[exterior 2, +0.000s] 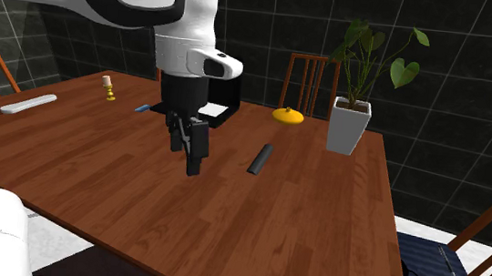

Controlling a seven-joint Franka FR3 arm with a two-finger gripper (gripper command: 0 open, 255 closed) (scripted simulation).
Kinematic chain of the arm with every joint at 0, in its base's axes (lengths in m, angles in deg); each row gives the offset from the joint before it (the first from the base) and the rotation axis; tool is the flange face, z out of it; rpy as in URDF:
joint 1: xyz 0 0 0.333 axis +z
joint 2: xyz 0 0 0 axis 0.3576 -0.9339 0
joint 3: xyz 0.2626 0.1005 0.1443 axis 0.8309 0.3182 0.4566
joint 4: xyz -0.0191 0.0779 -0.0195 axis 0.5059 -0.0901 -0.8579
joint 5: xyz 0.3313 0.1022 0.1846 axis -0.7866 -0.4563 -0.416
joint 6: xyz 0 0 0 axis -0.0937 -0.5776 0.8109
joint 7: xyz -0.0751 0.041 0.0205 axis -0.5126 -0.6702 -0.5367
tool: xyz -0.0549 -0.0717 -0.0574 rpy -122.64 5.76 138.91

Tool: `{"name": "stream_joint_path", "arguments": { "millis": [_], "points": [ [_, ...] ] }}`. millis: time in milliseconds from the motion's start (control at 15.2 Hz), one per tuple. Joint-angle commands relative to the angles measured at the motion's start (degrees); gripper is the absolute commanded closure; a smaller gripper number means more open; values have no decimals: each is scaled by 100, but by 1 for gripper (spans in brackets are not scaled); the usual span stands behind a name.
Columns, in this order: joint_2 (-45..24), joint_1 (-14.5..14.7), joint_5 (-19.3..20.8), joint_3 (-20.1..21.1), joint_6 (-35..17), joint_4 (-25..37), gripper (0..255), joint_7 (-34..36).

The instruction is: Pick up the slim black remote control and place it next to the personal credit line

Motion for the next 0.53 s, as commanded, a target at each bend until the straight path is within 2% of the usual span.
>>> {"name": "stream_joint_path", "arguments": {
  "millis": [0,462],
  "points": [
    [0,0,0,0,0,0,0,0],
    [-1415,182,-64,-76,-1191,331,0,-486]
  ]
}}
